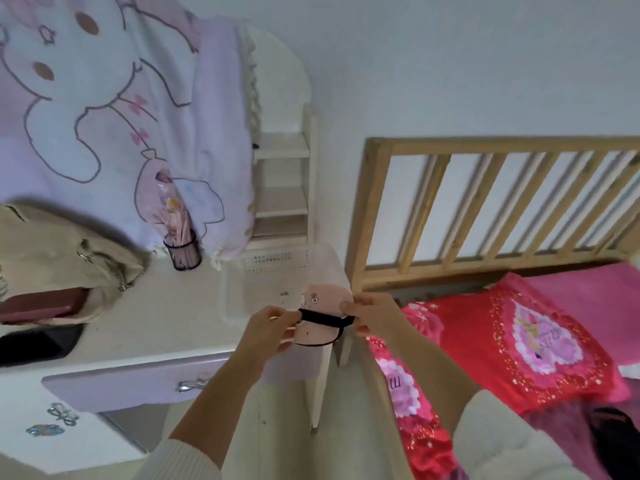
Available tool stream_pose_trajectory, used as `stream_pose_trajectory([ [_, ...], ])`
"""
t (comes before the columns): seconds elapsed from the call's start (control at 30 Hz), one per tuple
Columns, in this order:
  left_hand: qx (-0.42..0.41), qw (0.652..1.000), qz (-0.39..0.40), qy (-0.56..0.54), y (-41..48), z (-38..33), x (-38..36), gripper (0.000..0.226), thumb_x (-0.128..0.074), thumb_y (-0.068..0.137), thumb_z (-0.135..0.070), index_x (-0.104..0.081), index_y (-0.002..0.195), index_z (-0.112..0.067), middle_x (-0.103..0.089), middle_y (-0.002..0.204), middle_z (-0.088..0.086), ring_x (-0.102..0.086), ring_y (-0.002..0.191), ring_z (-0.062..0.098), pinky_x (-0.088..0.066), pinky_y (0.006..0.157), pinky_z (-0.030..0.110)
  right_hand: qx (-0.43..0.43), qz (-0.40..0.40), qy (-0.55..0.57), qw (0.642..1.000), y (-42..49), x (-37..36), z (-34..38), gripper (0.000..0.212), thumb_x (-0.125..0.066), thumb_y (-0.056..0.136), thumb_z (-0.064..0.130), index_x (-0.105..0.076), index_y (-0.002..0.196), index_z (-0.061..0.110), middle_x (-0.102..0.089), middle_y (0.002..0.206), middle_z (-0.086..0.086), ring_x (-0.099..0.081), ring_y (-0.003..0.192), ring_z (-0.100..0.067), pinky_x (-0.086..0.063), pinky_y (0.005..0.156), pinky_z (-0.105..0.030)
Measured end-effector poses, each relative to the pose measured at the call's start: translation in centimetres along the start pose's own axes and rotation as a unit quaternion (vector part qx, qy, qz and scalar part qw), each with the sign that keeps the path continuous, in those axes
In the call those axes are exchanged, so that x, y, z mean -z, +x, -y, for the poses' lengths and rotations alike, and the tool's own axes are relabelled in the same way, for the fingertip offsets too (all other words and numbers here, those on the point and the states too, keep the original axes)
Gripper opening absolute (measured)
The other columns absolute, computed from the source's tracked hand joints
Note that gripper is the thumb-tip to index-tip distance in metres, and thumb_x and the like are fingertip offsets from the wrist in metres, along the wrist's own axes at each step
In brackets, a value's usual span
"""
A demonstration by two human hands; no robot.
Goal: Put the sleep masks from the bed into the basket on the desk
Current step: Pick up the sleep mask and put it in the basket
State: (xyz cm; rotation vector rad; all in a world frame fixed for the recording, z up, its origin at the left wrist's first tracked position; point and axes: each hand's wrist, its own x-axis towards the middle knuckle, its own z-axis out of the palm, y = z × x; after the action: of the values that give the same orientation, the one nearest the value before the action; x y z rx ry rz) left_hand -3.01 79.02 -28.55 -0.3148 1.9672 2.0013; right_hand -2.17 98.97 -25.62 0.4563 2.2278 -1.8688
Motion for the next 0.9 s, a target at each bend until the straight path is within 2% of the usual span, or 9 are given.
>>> stream_pose_trajectory([
  [0.07, 0.000, 0.999, -0.035, 0.003, 3.2, -0.8, 0.6, 0.013, -0.068, 0.085, -0.016, -0.058, 0.090, -0.009, -0.069, 0.090, 0.010, -0.067, 0.077, 0.021, -0.051, 0.069, 0.032, -0.038, 0.014, 0.009, 0.999, 4.5, -0.8, 1.5, 0.018, -0.062, 0.089, 0.006, -0.065, 0.106, 0.002, -0.061, 0.072, -0.007, -0.053, 0.050, -0.010, -0.044, 0.047, -0.020],
  [0.17, -0.029, 0.989, -0.116, 0.084, 7.6, -0.9, 2.5, 0.017, -0.065, 0.085, -0.016, -0.061, 0.099, -0.009, -0.069, 0.098, 0.011, -0.064, 0.084, 0.026, -0.050, 0.079, 0.040, -0.081, 0.018, 0.027, 0.996, 10.3, -2.6, 2.5, 0.026, -0.056, 0.090, 0.003, -0.059, 0.116, 0.000, -0.063, 0.090, -0.017, -0.060, 0.067, -0.019, -0.046, 0.055, -0.026],
  [0.23, -0.060, 0.965, -0.179, 0.184, 10.0, -0.6, 4.2, 0.021, -0.063, 0.085, -0.017, -0.062, 0.105, -0.011, -0.067, 0.102, 0.007, -0.060, 0.093, 0.024, -0.045, 0.081, 0.035, -0.083, 0.014, 0.010, 0.996, 13.5, -4.1, 2.7, 0.022, -0.055, 0.090, 0.003, -0.062, 0.110, 0.003, -0.065, 0.093, -0.016, -0.061, 0.073, -0.021, -0.048, 0.058, -0.027],
  [0.3, -0.085, 0.937, -0.223, 0.255, 12.4, 0.2, 6.0, 0.027, -0.063, 0.085, -0.016, -0.059, 0.111, -0.012, -0.064, 0.111, 0.008, -0.056, 0.104, 0.024, -0.039, 0.084, 0.029, -0.077, 0.006, -0.027, 0.997, 16.2, -5.8, 2.6, 0.015, -0.055, 0.088, 0.004, -0.062, 0.100, 0.006, -0.067, 0.088, -0.014, -0.061, 0.068, -0.020, -0.047, 0.057, -0.026],
  [0.37, -0.077, 0.921, -0.241, 0.298, 14.6, 1.1, 7.6, 0.035, -0.064, 0.084, -0.017, -0.055, 0.118, -0.013, -0.058, 0.122, 0.011, -0.049, 0.117, 0.028, -0.038, 0.086, 0.033, -0.076, -0.004, -0.048, 0.996, 18.4, -7.5, 2.1, 0.011, -0.056, 0.085, 0.003, -0.056, 0.094, 0.008, -0.066, 0.086, -0.014, -0.060, 0.064, -0.021, -0.044, 0.052, -0.026],
  [0.53, -0.028, 0.915, -0.182, 0.358, 18.7, 3.4, 10.3, 0.067, -0.060, 0.087, -0.016, -0.028, 0.146, -0.009, -0.035, 0.151, 0.012, -0.030, 0.137, 0.031, -0.038, 0.103, 0.042, -0.109, 0.024, -0.098, 0.989, 23.1, -11.6, 0.9, 0.010, -0.061, 0.084, 0.006, -0.054, 0.083, 0.013, -0.066, 0.083, -0.016, -0.060, 0.056, -0.022, -0.037, 0.044, -0.023],
  [0.67, -0.031, 0.913, -0.146, 0.379, 20.0, 4.6, 10.9, 0.078, -0.056, 0.087, -0.013, -0.013, 0.152, -0.014, -0.029, 0.154, 0.011, -0.025, 0.139, 0.031, -0.037, 0.105, 0.043, -0.158, 0.052, -0.128, 0.978, 25.9, -14.2, -0.7, 0.011, -0.059, 0.088, 0.009, -0.059, 0.079, 0.016, -0.067, 0.083, -0.014, -0.061, 0.058, -0.022, -0.037, 0.044, -0.021],
  [0.8, -0.039, 0.920, -0.147, 0.362, 20.3, 5.0, 10.6, 0.082, -0.056, 0.084, -0.006, -0.011, 0.152, -0.016, -0.036, 0.145, 0.012, -0.031, 0.132, 0.030, -0.040, 0.101, 0.042, -0.187, 0.045, -0.141, 0.971, 27.4, -15.3, -2.7, 0.021, -0.052, 0.089, 0.005, -0.068, 0.102, 0.009, -0.063, 0.086, -0.015, -0.056, 0.063, -0.026, -0.038, 0.044, -0.024],
  [0.9, -0.030, 0.911, -0.149, 0.382, 20.3, 4.7, 10.6, 0.084, -0.059, 0.081, -0.009, -0.014, 0.151, -0.016, -0.032, 0.146, 0.015, -0.029, 0.133, 0.033, -0.039, 0.102, 0.044, -0.203, 0.053, -0.148, 0.967, 27.6, -15.2, -3.3, 0.030, -0.056, 0.088, 0.007, -0.063, 0.117, 0.006, -0.063, 0.090, -0.015, -0.057, 0.069, -0.026, -0.043, 0.049, -0.025],
])
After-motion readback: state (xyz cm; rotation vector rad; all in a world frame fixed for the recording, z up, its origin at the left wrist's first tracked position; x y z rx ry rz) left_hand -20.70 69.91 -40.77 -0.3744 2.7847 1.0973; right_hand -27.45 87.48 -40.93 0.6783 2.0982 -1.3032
